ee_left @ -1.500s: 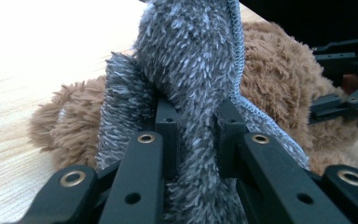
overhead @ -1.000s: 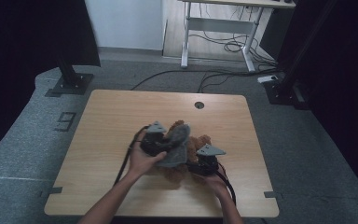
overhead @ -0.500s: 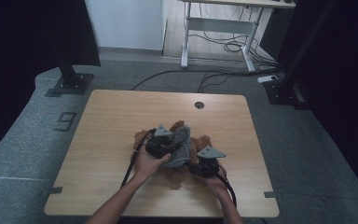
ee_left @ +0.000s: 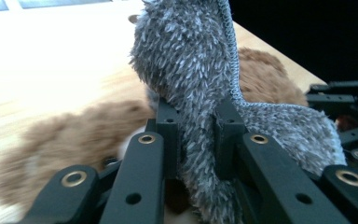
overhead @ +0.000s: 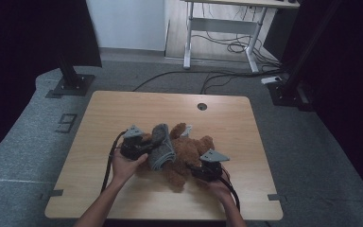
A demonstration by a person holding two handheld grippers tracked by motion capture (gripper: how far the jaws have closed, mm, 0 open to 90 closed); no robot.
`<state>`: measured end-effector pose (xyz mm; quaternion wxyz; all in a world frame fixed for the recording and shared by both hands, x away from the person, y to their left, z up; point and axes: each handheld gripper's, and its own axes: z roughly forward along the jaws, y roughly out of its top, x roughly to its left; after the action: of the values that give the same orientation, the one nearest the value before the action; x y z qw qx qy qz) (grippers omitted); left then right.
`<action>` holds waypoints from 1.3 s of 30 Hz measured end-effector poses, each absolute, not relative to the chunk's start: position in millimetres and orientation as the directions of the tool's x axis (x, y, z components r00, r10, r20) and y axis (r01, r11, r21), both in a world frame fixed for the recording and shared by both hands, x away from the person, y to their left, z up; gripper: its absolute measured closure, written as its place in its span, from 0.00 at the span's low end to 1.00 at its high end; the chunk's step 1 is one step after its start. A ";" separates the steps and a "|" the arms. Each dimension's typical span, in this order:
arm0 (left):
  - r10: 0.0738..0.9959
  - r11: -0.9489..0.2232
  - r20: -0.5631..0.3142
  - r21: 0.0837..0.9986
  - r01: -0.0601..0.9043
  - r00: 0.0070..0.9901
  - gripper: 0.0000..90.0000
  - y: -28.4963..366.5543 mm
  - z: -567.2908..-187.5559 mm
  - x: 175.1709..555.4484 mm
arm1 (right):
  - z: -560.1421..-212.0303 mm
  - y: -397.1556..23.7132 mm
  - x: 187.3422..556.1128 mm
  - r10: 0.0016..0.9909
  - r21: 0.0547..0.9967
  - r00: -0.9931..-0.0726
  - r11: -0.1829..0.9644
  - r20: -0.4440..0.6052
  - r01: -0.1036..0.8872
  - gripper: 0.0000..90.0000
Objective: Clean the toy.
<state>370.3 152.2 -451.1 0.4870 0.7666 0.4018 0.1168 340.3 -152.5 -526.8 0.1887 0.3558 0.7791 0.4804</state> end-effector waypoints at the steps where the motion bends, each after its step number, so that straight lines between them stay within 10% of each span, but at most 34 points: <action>1: 0.746 -0.190 -0.214 0.839 0.509 0.631 0.85 163.1 -450.6 371.9 | -527.1 -153.1 340.4 0.734 0.883 -0.677 0.282 0.053 0.375 0.56; 22: 0.850 -0.184 -0.246 0.690 0.700 0.465 0.85 233.1 -527.4 387.6 | -529.0 -156.3 343.4 0.733 0.885 -0.674 0.253 0.088 0.390 0.56; 39: 0.745 -0.149 -0.278 0.817 0.557 0.607 0.85 197.4 -450.7 375.6 | -529.7 -158.6 344.5 0.730 0.887 -0.677 0.245 0.097 0.391 0.56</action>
<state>375.6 197.4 -450.7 0.4880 0.7518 0.4328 0.0964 344.5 -158.6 -529.7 0.1711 0.3636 0.7702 0.4954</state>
